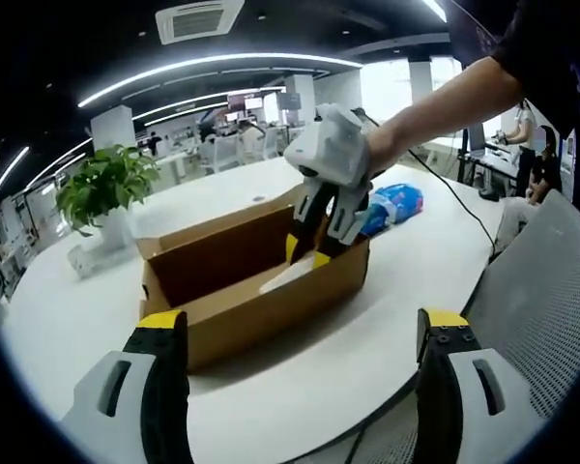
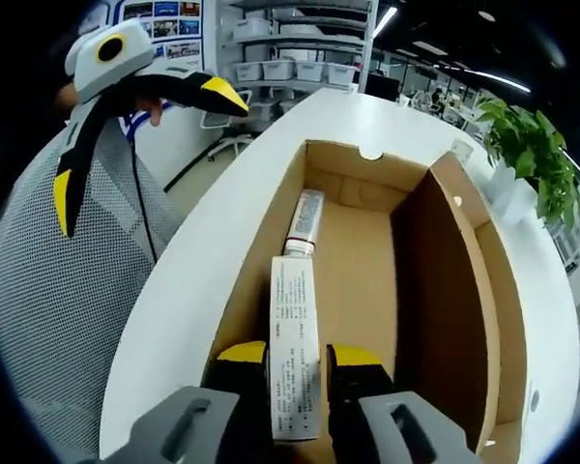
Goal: Operate the shoe box by opening the lid, removing the specified soft item, and placing it in the target area until the item is outside and the box remains undamaged.
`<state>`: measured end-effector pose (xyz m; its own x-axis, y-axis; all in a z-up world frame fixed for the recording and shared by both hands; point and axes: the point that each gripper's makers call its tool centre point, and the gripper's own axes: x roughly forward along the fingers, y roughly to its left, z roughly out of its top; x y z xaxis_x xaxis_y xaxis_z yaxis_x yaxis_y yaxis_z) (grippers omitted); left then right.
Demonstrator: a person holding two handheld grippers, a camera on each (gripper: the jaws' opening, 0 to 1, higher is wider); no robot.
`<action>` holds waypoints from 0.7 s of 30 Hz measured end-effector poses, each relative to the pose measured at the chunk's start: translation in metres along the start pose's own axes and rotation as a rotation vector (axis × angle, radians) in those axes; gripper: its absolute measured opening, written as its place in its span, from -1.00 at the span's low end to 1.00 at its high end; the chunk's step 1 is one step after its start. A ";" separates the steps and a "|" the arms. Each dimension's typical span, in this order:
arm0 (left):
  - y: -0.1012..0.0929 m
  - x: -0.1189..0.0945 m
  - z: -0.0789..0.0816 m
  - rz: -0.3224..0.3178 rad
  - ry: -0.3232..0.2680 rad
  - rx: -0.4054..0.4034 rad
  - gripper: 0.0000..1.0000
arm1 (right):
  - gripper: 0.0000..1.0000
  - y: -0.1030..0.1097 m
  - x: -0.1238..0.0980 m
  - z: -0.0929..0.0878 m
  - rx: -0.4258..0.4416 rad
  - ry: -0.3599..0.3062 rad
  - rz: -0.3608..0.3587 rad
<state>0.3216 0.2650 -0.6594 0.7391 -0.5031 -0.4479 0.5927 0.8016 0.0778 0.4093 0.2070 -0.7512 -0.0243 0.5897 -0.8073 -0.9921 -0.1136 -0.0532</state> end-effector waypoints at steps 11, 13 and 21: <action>0.001 -0.001 0.002 0.008 -0.005 -0.005 0.96 | -0.69 -0.005 -0.008 0.009 -0.011 -0.041 -0.033; 0.001 -0.001 0.002 0.008 -0.005 -0.006 0.96 | -0.70 -0.006 -0.011 0.011 -0.017 -0.047 -0.037; 0.002 -0.001 0.001 0.009 -0.003 -0.004 0.96 | -0.70 -0.014 -0.026 0.016 -0.029 -0.071 -0.069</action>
<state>0.3220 0.2664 -0.6578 0.7456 -0.4969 -0.4441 0.5847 0.8075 0.0782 0.4220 0.2060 -0.7202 0.0346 0.6517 -0.7577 -0.9878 -0.0929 -0.1251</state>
